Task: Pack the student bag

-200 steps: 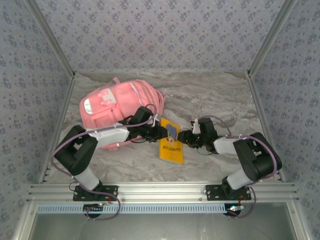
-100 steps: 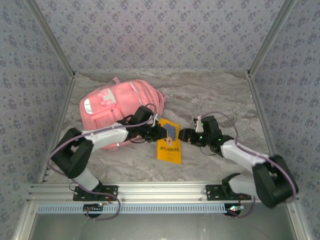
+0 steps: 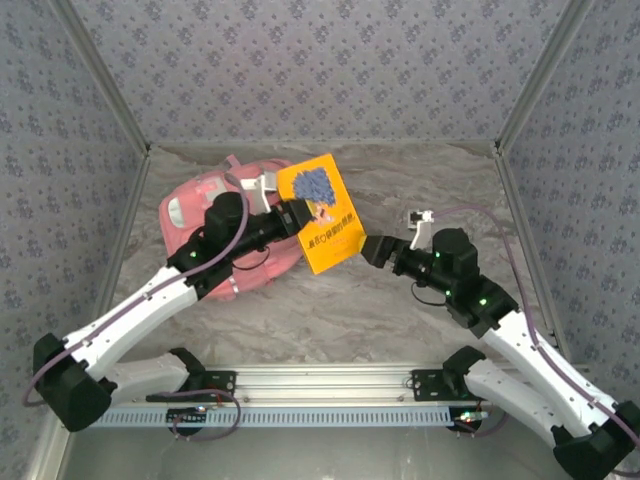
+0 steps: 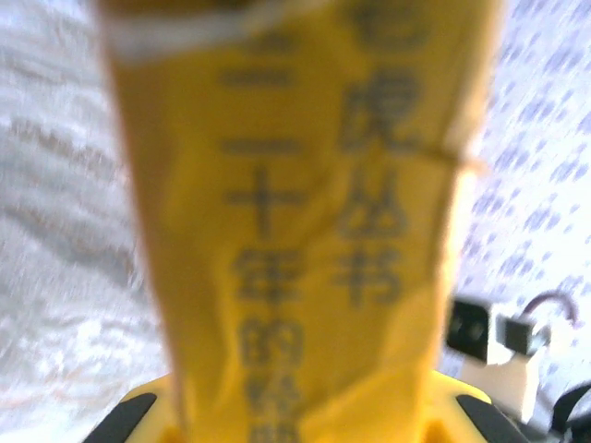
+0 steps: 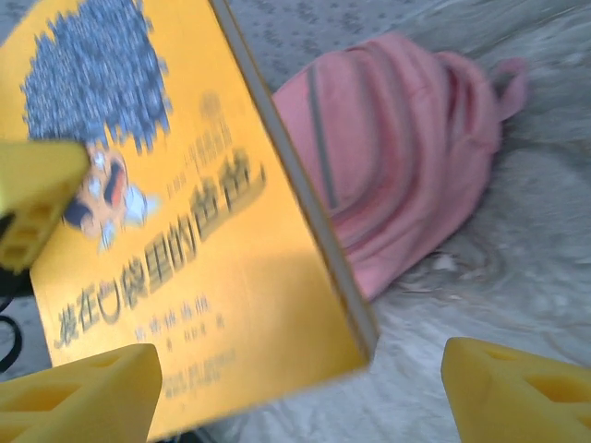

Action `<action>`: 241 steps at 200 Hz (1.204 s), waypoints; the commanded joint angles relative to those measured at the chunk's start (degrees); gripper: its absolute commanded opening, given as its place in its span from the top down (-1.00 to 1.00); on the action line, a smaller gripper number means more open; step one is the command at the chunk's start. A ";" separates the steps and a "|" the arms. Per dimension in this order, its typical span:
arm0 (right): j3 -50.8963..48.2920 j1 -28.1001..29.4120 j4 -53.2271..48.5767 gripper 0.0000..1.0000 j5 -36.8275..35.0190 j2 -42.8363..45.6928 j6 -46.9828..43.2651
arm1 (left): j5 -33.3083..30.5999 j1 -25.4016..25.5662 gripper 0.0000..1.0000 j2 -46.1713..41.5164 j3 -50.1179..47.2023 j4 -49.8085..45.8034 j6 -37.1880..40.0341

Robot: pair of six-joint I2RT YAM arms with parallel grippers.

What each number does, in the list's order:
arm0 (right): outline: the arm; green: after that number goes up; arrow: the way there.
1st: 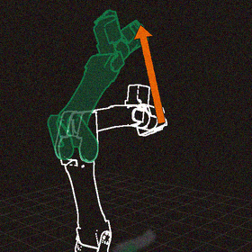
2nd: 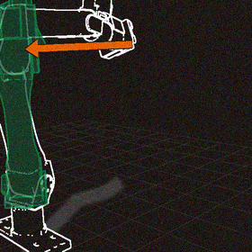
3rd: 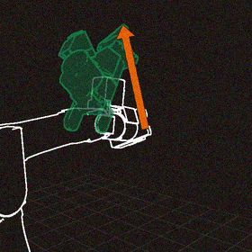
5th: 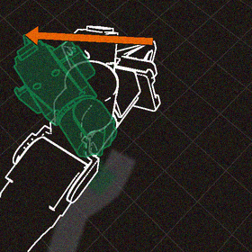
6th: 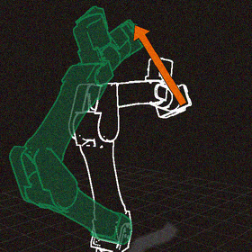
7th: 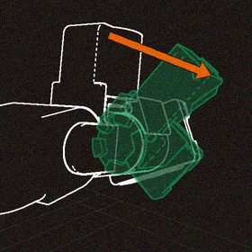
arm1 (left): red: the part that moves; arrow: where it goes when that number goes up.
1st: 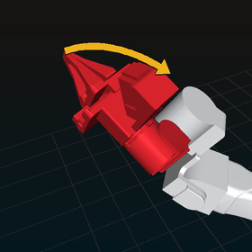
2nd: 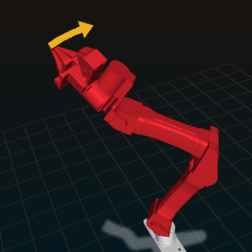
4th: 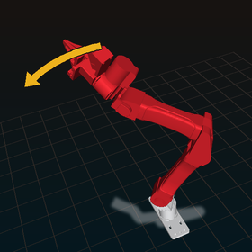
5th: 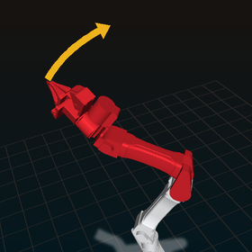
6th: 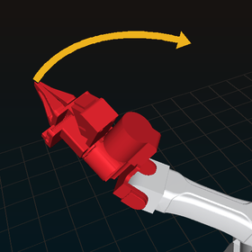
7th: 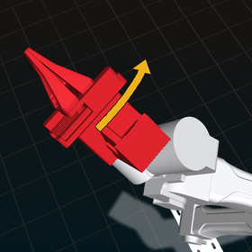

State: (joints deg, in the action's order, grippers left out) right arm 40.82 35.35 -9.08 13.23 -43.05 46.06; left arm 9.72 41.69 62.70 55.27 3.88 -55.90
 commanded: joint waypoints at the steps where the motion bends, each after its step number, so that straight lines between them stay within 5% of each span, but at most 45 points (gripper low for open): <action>1: 0.04 3.87 8.36 -0.69 -2.57 -0.07 8.77 | -7.15 -0.48 1.00 -2.83 -0.41 12.28 -6.60; 78: -4.66 11.40 47.75 -0.83 -8.10 -10.79 20.28 | -6.41 -0.41 1.00 -0.90 -3.28 26.18 -17.93; 128: -4.09 11.23 61.28 -0.72 -11.13 -16.72 20.89 | -7.99 0.56 1.00 -2.69 -5.09 26.81 -18.46; 241: -2.84 11.73 58.38 0.86 -18.89 -17.19 16.63 | -9.26 1.73 1.00 -3.98 -7.88 24.80 -16.70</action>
State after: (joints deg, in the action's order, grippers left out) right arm 36.67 47.18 47.99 -2.00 -62.24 65.23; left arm 0.23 42.87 60.73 47.92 26.15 -73.36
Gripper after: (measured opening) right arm 0.158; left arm 0.162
